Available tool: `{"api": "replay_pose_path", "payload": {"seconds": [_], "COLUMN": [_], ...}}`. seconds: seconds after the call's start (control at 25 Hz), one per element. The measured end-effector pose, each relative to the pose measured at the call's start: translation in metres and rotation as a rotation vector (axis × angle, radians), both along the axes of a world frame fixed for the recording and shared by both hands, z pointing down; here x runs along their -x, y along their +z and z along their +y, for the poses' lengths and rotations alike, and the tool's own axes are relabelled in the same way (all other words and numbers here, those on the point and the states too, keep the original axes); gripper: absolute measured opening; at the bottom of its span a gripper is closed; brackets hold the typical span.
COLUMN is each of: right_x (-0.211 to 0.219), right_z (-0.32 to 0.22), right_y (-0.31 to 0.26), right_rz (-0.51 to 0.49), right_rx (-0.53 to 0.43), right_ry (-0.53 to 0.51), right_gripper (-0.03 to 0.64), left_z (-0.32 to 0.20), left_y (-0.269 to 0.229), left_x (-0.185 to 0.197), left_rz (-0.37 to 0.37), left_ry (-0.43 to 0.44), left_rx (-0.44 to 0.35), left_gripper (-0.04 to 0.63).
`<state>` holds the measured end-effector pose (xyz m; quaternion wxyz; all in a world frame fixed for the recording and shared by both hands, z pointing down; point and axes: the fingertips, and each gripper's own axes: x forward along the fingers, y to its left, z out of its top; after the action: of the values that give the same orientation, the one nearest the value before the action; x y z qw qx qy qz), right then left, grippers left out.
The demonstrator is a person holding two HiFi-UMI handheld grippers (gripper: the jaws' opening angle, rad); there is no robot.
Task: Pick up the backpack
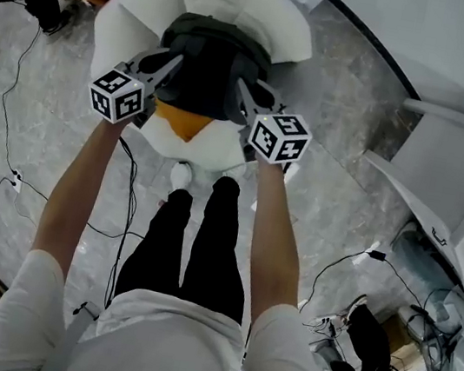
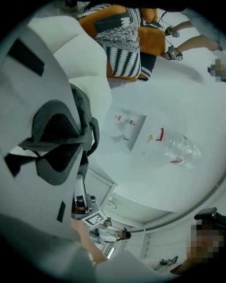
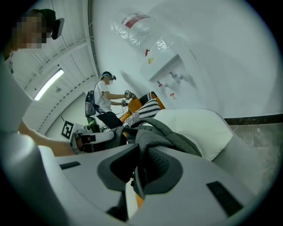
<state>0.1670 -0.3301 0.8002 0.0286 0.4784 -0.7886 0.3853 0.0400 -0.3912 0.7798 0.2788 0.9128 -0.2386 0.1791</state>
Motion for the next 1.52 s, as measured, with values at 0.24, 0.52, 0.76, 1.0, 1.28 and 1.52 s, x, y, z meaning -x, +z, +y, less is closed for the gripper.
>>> {"api": "replay_pose_path", "payload": {"seconds": [0.24, 0.52, 0.76, 1.0, 1.28, 1.52], "right_x": [0.013, 0.030, 0.041, 0.048, 0.048, 0.044], "right_z": [0.017, 0.035, 0.050, 0.068, 0.085, 0.101], "right_y": [-0.020, -0.048, -0.071, -0.095, -0.139, -0.183], "right_rz": [0.000, -0.002, -0.015, -0.020, 0.000, 0.012], "right_rx": [0.003, 0.006, 0.006, 0.004, -0.030, -0.070], "right_ry": [-0.025, -0.039, -0.042, -0.035, -0.048, -0.041], "right_gripper": [0.038, 0.037, 0.037, 0.037, 0.037, 0.037], "left_z": [0.018, 0.038, 0.057, 0.077, 0.099, 0.113], "left_y": [-0.021, -0.051, -0.070, -0.090, -0.131, -0.174], "left_x": [0.018, 0.039, 0.055, 0.066, 0.069, 0.063], "left_rz": [-0.001, -0.002, 0.000, -0.005, 0.031, 0.053], "left_ry": [-0.032, -0.067, -0.099, -0.100, -0.111, -0.101], "left_rx": [0.008, 0.013, 0.016, 0.013, 0.003, -0.045], "left_gripper": [0.034, 0.034, 0.034, 0.034, 0.034, 0.034]}}
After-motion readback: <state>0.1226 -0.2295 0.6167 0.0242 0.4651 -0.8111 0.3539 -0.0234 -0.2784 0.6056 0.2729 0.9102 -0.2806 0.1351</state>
